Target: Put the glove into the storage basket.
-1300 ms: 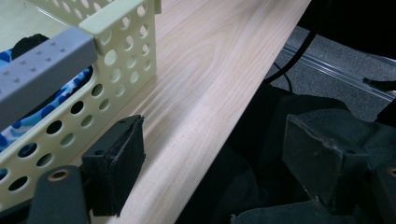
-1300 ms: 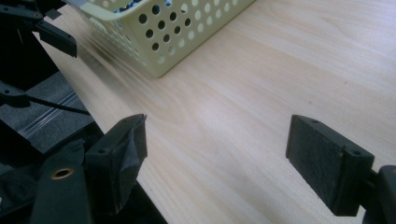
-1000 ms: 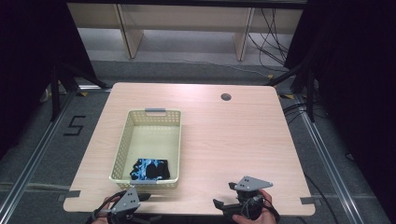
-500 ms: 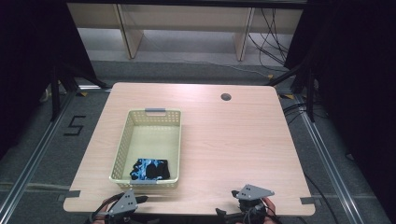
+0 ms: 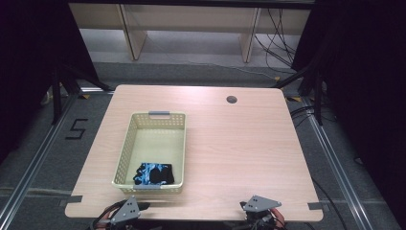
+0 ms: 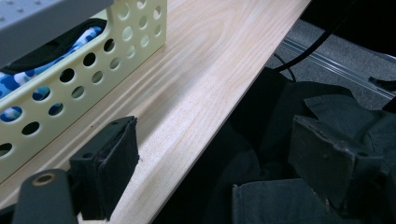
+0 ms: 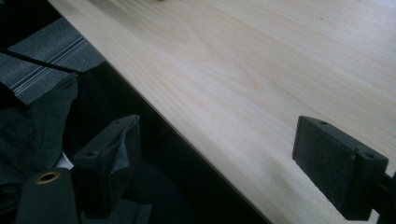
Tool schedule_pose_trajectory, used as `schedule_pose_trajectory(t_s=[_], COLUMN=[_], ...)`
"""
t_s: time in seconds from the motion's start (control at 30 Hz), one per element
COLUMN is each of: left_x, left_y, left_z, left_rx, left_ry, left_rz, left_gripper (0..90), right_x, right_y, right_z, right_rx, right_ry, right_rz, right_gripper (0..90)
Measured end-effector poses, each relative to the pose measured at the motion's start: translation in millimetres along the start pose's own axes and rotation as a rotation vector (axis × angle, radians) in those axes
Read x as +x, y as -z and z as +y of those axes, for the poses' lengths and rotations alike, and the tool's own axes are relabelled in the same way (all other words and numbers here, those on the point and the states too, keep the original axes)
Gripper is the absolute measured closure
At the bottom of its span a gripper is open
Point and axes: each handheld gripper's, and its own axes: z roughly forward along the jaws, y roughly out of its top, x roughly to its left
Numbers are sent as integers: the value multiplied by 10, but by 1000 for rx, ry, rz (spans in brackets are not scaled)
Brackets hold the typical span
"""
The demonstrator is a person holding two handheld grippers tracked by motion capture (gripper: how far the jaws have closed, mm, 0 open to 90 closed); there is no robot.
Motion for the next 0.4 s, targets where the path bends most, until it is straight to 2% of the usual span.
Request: schedule_pose_trajectory(t_s=[0.03,0.07,0.1,0.17,0.2,0.4], left_x=[0,17,12,8,26,24], left_y=[0,8,-2,-4,7,0], left_z=[0,8,-1,-2,7,6], left_rx=[0,12,14,18,22,24], left_ry=[0,-29,-18,-29,-72,-75], left_rz=[0,-7,6,14,16,20], left_gripper=[155,155,155,155,155,155], right_x=[0,2,10,26,19,20], right_y=[0,-1,-6,-15,-21,-38], right_z=[0,-5,-10,-16,-14,-13], right_rx=[0,8,4,17,17,16], right_ry=[0,-4,8,10,31,54], right_rz=[0,9,-5,-7,-4,-2], right_gripper=[166,166,166,166,166,166])
